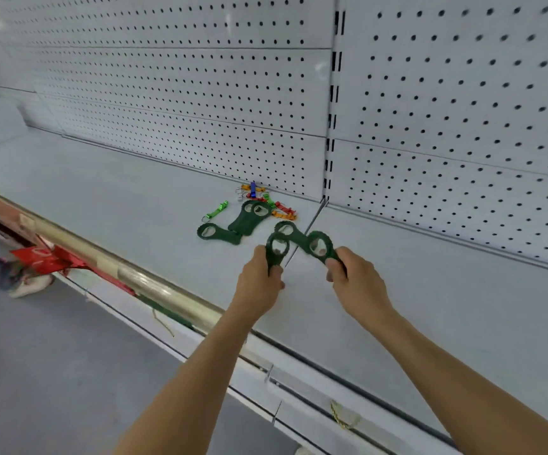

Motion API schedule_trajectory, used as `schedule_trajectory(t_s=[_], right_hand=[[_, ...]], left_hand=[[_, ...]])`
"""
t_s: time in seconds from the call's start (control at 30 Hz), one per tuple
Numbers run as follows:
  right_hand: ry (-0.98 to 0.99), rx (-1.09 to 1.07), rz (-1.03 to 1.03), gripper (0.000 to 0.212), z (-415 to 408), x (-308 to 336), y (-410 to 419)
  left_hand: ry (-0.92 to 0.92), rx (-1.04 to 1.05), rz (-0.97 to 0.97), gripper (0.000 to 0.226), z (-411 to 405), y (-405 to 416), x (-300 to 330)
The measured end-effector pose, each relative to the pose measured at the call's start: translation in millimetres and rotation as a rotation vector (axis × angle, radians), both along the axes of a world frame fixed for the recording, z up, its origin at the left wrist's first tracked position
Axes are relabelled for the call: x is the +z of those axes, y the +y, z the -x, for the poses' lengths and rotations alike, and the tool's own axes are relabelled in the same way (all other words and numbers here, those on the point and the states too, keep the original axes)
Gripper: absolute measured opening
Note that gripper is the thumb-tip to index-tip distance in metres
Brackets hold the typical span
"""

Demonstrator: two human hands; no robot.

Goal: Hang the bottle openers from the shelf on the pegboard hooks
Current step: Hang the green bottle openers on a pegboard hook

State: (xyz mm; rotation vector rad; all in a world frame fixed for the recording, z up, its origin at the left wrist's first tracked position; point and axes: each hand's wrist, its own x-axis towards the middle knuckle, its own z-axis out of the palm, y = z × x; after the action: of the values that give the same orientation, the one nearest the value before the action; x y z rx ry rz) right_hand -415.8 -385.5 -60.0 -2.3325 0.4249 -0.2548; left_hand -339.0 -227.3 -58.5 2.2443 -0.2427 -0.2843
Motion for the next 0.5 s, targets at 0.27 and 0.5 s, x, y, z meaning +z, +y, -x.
schedule_trajectory(t_s=[0.27,0.5], right_hand=[[-0.071,-0.001,-0.239,0.012,156.1,20.2,15.1],[-0.075,-0.095,-0.335,0.01,282.0,30.5,5.0]], left_hand=[[-0.002,-0.088,0.216,0.005,172.0,6.3,28.4],[0.058,-0.187,0.265,0.011,291.4,-1.8,25.1]])
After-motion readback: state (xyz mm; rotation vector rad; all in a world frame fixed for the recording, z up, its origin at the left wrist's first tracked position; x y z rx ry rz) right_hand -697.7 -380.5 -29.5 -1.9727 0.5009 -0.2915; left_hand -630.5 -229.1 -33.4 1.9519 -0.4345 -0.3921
